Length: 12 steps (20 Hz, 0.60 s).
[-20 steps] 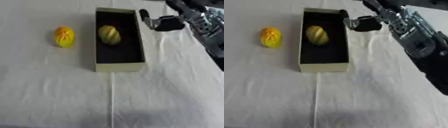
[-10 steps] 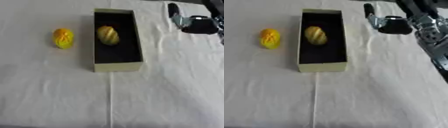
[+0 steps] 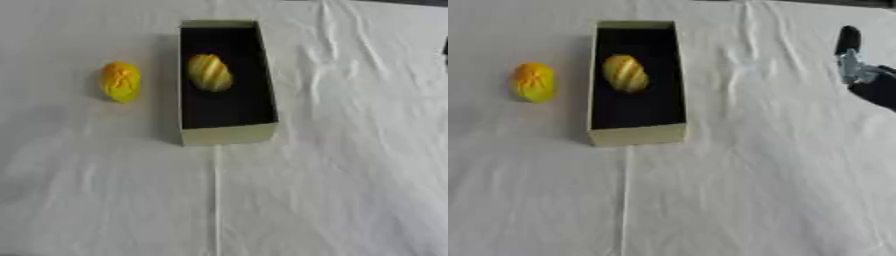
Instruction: Pick up objects on the table and place them in the box.
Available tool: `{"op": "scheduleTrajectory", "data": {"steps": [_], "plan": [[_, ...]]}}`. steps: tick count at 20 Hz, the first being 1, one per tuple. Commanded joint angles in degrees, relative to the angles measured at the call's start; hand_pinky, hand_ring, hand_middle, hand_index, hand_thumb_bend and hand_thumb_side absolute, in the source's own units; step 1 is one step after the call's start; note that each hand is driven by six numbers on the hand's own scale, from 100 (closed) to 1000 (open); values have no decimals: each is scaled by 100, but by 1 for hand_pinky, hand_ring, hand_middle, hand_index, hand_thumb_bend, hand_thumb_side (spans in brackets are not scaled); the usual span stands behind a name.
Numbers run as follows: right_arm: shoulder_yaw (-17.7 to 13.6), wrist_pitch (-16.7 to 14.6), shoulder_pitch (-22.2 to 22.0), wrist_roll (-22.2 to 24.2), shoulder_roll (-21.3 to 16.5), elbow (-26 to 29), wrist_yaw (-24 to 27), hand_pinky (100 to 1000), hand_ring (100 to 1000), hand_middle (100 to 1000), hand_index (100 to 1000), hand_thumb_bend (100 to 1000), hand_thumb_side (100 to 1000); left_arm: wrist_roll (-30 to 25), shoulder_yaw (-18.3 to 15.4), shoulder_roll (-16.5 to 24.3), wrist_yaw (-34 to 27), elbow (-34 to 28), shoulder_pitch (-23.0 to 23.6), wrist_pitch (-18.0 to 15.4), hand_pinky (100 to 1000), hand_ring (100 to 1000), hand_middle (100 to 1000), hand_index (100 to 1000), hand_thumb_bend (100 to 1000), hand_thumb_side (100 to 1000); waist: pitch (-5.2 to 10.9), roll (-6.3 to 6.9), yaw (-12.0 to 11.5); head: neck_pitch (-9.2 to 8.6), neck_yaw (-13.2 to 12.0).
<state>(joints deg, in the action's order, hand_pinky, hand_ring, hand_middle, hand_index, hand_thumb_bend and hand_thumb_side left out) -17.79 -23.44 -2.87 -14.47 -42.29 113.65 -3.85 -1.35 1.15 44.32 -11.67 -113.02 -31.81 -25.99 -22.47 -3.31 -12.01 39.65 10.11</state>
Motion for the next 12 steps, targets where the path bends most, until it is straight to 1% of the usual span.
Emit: {"op": "scheduleTrajectory", "data": {"steps": [1, 2, 4, 5, 6, 9, 10, 12], "plan": [[-307, -256, -284, -284, 231, 94, 90, 883, 790, 745, 825, 100, 250, -246, 268, 617, 271, 174, -232, 271, 813, 840, 781, 888, 100, 216, 96, 62, 86, -62, -98], [-341, -344, -418, -372, 348, 94, 27, 883, 789, 744, 825, 100, 244, -334, 398, 761, 359, 260, -322, 359, 822, 850, 791, 891, 100, 189, 98, 76, 129, -55, -121], [-352, -515, -606, -543, 584, 94, -127, 882, 788, 743, 825, 100, 241, -505, 650, 1038, 530, 434, -504, 530, 836, 865, 807, 898, 100, 198, 99, 102, 223, -48, -204], [-333, -602, -668, -630, 697, 94, -211, 883, 787, 742, 825, 100, 256, -592, 762, 1179, 617, 499, -589, 617, 853, 884, 818, 901, 100, 186, 101, 108, 272, -48, -256], [-304, -690, -719, -718, 812, 94, -298, 883, 786, 741, 824, 100, 265, -680, 858, 1323, 705, 577, -676, 705, 856, 888, 821, 902, 100, 212, 104, 111, 318, -49, -308], [-174, -951, -814, -978, 1057, 94, -557, 883, 783, 738, 822, 100, 289, -940, 979, 1739, 966, 767, -857, 892, 864, 895, 825, 902, 110, 218, 109, 108, 431, -56, -448], [-124, -1035, -835, -1063, 1115, 94, -641, 884, 782, 738, 822, 100, 300, -1025, 1002, 1808, 1050, 848, -902, 920, 866, 897, 827, 903, 115, 229, 112, 110, 457, -55, -484], [-36, -1205, -878, -1232, 1206, 94, -782, 884, 781, 737, 821, 100, 311, -1194, 1070, 1786, 1220, 1081, -1041, 969, 869, 900, 830, 905, 126, 240, 120, 113, 478, -49, -517]]}}
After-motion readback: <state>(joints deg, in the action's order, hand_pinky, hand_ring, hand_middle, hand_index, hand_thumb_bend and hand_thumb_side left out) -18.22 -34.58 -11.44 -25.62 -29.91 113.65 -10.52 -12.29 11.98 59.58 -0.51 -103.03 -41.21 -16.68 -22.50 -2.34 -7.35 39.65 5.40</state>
